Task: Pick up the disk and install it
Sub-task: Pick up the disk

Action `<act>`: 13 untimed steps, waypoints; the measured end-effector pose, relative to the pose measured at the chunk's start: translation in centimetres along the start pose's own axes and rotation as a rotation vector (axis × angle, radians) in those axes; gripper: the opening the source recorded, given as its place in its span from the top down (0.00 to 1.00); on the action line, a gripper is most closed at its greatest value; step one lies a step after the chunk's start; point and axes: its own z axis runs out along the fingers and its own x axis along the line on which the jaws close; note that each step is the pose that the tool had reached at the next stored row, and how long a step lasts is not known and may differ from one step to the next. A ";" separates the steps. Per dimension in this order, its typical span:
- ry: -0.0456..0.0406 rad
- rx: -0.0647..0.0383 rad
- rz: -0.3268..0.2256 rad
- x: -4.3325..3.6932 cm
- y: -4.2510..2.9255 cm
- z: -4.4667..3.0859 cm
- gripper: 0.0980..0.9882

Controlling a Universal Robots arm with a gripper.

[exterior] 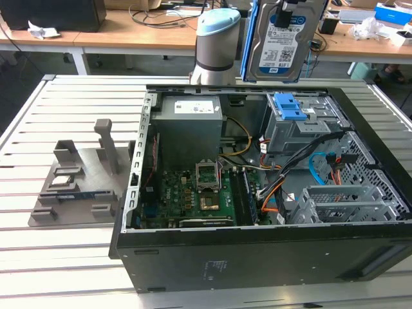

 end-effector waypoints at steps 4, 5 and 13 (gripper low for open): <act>0.0019 0.000 0.000 1.72 -0.02 0.00 0.70; 0.0027 0.000 0.000 2.14 -0.02 0.01 0.70; 0.0059 0.000 0.000 4.13 -0.05 0.05 0.70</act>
